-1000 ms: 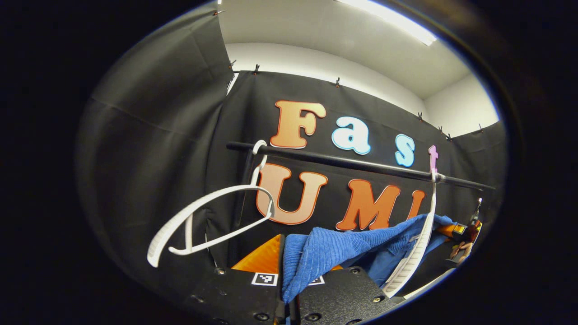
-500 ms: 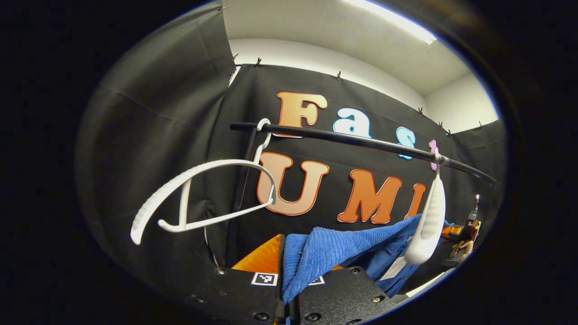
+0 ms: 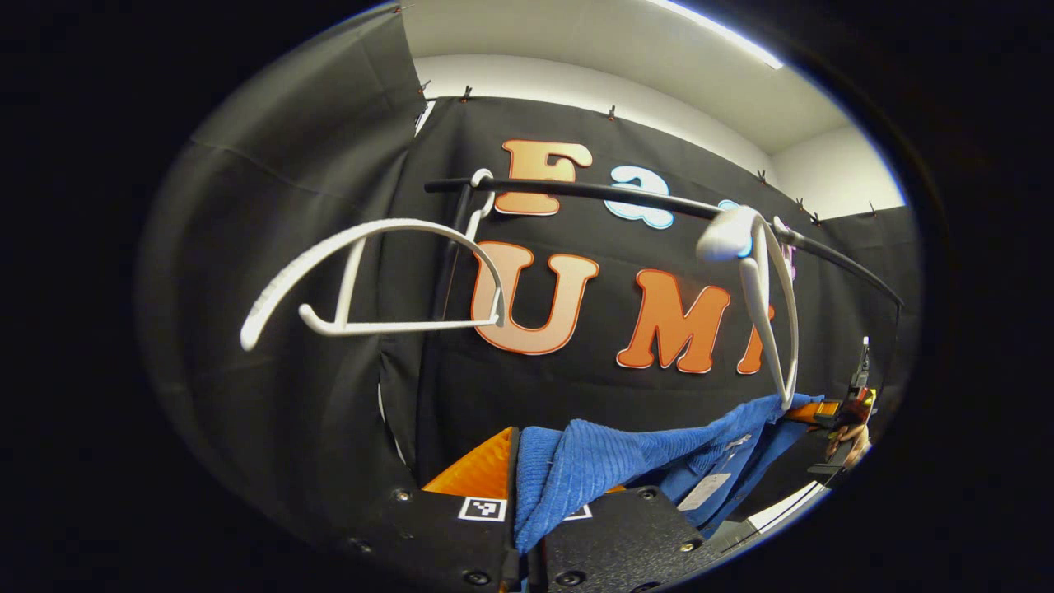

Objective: Grasp the clothes on the hanger with both hands and then place them into the laundry hamper below.

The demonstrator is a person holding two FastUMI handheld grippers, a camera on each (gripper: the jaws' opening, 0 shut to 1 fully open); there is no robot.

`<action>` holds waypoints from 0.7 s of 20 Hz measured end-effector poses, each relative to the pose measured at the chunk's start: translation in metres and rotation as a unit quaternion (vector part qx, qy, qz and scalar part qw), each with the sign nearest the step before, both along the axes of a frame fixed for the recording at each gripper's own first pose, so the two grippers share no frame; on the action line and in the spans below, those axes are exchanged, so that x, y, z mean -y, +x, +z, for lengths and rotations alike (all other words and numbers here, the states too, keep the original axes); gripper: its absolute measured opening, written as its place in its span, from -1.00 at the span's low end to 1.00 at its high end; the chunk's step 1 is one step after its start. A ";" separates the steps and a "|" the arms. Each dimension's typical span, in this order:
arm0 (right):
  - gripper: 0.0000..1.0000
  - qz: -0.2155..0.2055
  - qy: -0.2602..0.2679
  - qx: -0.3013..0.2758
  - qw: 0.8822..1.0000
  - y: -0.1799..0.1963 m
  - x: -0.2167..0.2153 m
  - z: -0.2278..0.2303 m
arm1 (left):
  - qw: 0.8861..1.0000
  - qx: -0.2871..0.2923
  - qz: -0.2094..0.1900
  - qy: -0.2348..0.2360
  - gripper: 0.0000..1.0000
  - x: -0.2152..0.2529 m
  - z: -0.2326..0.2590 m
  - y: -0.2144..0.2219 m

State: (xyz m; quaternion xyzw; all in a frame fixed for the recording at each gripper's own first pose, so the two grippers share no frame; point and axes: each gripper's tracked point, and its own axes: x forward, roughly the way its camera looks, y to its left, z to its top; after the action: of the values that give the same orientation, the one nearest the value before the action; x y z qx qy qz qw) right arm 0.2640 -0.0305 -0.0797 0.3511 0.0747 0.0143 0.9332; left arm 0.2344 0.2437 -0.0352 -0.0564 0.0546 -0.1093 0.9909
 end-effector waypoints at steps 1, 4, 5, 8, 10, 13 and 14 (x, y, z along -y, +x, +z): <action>-0.70 -0.001 -0.006 -0.003 1.000 -0.006 0.001 -0.003 | 1.000 -0.006 -0.004 -0.005 -0.91 0.003 -0.005 -0.003; -0.70 0.005 -0.018 -0.014 1.000 -0.020 -0.006 -0.010 | 1.000 -0.020 -0.008 -0.016 -0.91 0.009 -0.017 -0.011; -0.70 0.006 -0.024 -0.017 1.000 -0.024 -0.007 -0.014 | 0.999 -0.024 -0.010 -0.019 -0.91 0.011 -0.021 -0.015; -0.70 0.014 -0.033 -0.026 0.999 -0.037 -0.016 -0.022 | 0.999 -0.040 -0.018 -0.024 -0.91 0.023 -0.034 -0.024; -0.70 0.022 -0.036 -0.029 0.999 -0.044 -0.024 -0.025 | 0.998 -0.048 -0.025 -0.029 -0.89 0.032 -0.042 -0.032; -0.70 0.031 -0.043 -0.034 0.998 -0.053 -0.035 -0.030 | 0.997 -0.060 -0.039 -0.037 -0.91 0.048 -0.050 -0.040; -0.70 0.033 -0.045 -0.036 0.998 -0.057 -0.039 -0.032 | 0.996 -0.063 -0.042 -0.038 -0.89 0.053 -0.052 -0.042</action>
State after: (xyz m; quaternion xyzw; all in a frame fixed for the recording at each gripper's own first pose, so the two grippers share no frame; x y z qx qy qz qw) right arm 0.2066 0.0086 -0.1120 0.3060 0.1202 0.0292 0.9440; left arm 0.1924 0.1911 -0.0871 -0.0983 0.1148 -0.1492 0.9772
